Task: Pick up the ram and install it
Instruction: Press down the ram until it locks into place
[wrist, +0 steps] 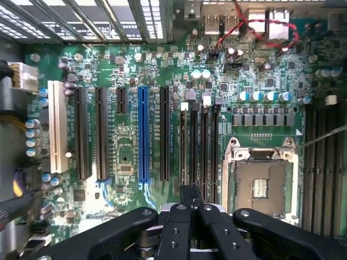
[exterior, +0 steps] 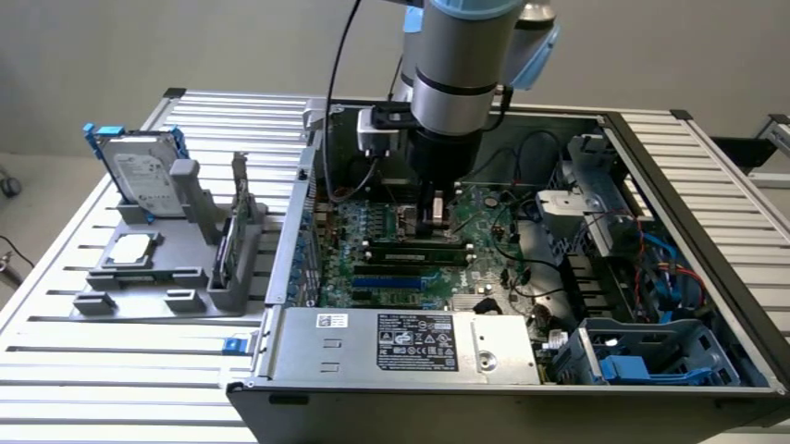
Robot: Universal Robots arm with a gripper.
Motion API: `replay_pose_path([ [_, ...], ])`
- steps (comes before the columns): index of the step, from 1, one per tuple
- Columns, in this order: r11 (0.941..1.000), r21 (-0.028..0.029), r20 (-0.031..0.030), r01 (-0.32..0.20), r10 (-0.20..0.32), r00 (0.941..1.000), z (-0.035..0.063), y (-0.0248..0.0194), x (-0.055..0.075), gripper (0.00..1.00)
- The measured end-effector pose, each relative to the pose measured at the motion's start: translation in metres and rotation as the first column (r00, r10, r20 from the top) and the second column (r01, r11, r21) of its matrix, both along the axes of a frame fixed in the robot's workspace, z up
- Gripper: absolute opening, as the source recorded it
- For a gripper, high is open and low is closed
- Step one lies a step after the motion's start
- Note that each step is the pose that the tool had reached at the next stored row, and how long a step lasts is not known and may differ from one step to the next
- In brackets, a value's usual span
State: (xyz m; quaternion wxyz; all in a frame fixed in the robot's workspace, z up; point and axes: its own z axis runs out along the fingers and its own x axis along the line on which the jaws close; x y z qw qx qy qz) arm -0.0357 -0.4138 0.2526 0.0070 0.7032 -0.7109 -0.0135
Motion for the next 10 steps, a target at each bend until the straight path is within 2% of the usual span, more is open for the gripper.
replay_pose_path([
  [2,1.0,-0.0003,-0.0004,0.0,0.0,1.0,0.0062,0.0,0.0004,0.11],
  [10,1.0,-0.0002,-0.0018,0.0,0.0,1.0,0.0062,0.0,0.0032,0.11],
])
